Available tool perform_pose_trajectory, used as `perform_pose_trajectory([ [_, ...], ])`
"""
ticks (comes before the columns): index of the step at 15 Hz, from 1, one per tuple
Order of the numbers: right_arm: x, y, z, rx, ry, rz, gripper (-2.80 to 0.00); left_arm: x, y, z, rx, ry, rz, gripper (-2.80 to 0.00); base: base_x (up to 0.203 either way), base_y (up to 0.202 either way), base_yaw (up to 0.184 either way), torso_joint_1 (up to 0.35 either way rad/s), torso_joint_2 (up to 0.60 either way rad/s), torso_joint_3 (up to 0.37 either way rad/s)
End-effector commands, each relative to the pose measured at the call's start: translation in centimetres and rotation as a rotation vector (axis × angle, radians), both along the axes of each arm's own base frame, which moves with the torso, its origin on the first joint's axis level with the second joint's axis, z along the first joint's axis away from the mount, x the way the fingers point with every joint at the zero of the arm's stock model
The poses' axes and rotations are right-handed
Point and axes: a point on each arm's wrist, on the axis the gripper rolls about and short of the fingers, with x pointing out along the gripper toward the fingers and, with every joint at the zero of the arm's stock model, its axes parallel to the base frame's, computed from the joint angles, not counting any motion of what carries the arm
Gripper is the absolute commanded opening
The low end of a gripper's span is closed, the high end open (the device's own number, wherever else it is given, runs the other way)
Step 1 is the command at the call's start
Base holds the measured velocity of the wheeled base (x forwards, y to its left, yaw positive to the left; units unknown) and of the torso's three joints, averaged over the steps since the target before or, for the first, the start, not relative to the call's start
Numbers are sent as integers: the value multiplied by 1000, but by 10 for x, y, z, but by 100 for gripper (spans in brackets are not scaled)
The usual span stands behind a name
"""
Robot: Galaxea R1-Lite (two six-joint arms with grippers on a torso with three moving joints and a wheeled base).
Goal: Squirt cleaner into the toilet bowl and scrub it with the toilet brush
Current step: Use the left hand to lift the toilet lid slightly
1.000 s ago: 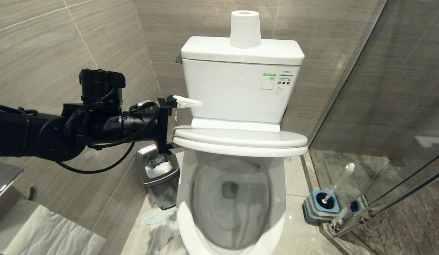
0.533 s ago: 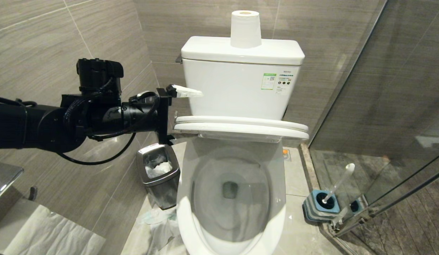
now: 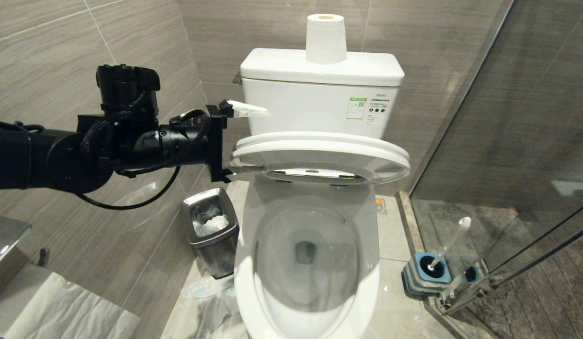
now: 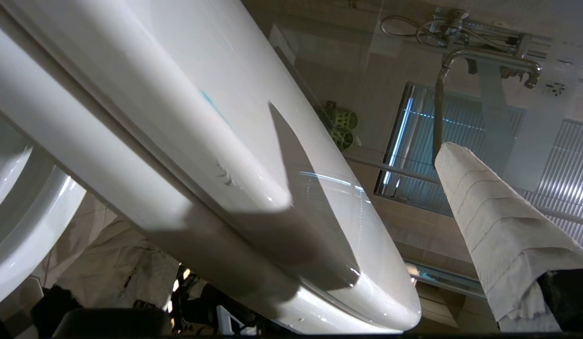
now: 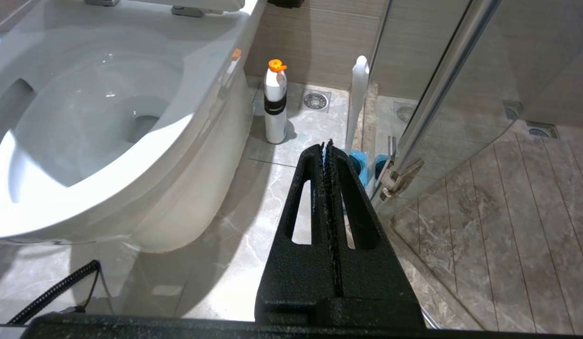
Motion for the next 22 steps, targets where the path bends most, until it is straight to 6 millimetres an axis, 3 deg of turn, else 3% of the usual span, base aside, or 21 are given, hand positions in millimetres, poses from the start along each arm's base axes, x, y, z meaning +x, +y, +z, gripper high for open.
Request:
perform_pose_trajectory([
  [1, 0, 0, 0, 0, 2, 0, -280, 1, 0, 3, -9, -3, -4, 0, 0, 0, 0, 0, 0, 0],
  [7, 0, 0, 0, 0, 2, 0, -280, 10, -2, 6, -17, -24, -3, 0, 0, 0, 0, 0, 0, 0],
  [11, 0, 0, -1, 0, 3, 0, -280, 16, -5, 25, -69, -21, 2, 0, 0, 0, 0, 0, 0, 0],
  [22, 0, 0, 0, 0, 2, 0, -280, 13, -4, 47, -78, -30, -1, 0, 0, 0, 0, 0, 0, 0],
])
